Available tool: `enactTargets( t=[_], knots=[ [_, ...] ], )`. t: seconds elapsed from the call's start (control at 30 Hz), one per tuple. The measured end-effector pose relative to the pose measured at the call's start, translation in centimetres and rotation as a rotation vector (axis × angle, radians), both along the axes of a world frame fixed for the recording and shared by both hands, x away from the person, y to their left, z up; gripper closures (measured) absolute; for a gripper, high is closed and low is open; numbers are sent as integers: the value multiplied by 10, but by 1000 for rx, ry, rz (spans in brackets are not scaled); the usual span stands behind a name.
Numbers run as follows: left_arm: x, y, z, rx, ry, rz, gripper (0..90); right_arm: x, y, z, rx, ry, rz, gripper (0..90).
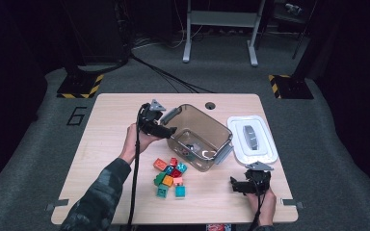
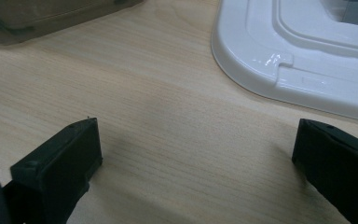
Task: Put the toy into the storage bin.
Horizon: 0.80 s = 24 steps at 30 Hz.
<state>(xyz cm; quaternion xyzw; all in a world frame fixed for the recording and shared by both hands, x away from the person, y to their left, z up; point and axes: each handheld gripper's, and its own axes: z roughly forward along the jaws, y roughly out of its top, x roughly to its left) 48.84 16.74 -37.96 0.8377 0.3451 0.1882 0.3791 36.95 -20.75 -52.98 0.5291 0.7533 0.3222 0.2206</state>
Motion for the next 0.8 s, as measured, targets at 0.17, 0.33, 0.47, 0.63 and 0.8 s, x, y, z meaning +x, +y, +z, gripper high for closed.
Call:
enactTargets(
  t=[0.17, 0.33, 0.47, 0.63, 0.8],
  knots=[
    [-18, 15, 1, -2, -15, 8, 106, 0, 0, 0, 0, 0, -1, 7],
    [-34, 29, -5, 7, -16, 19, 87, 0, 0, 0, 0, 0, -1, 7],
    [-43, 38, -13, 9, -12, 31, 77, 0, 0, 0, 1, -1, -2, 7],
    [-56, 43, -29, 17, 9, 43, 48, 0, 0, 0, 0, 0, -2, 7],
    [-69, 45, -48, 30, 46, 43, 21, 0, 0, 0, 0, -1, -2, 7]
  ],
)
